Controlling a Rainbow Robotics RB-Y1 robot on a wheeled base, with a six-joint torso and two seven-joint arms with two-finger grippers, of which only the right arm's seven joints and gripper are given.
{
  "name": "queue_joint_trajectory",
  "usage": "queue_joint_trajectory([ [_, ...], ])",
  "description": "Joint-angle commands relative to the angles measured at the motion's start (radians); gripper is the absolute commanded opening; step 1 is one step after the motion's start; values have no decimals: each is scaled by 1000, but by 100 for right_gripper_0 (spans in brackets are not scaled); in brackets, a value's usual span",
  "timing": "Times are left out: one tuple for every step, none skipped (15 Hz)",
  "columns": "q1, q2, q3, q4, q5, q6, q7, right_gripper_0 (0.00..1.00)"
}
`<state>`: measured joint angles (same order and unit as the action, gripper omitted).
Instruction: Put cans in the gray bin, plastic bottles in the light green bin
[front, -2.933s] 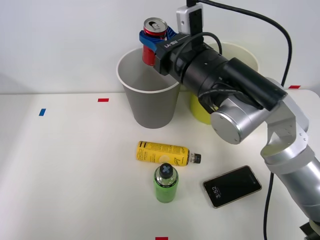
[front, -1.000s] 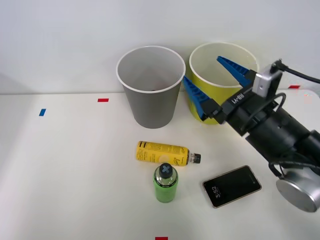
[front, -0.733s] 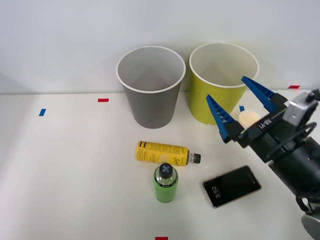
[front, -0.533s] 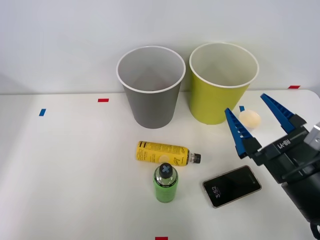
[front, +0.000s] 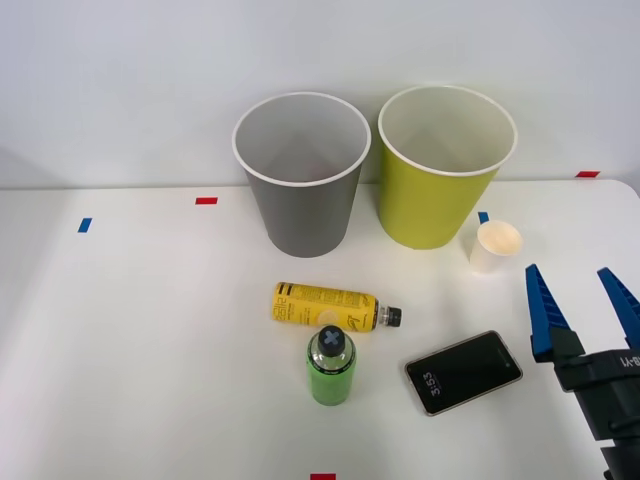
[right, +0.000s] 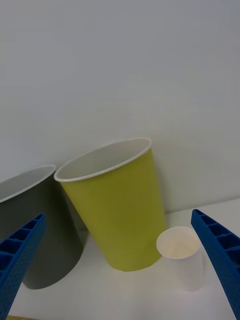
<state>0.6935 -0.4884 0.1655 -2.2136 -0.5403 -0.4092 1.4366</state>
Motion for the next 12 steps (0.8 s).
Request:
queue_joint_trajectory([
  [55,114,-9,0,-4,15,2,100],
  [70,139,-11,0,-3,15,5,100],
  [89,162,-9,2,10,17,7,100],
  [103,175,-11,0,19,20,7,100],
  [115,188,-11,2,22,21,7,100],
  [123,202,-15,17,42,21,7,100],
  [123,214,-23,42,68,18,7,100],
  [112,234,-35,81,105,6,7,100],
  [97,261,-38,107,129,4,2,100],
  [81,283,-44,126,155,4,1,100],
  [70,307,-54,137,195,4,-4,100],
  [72,324,-55,137,243,4,-11,100],
])
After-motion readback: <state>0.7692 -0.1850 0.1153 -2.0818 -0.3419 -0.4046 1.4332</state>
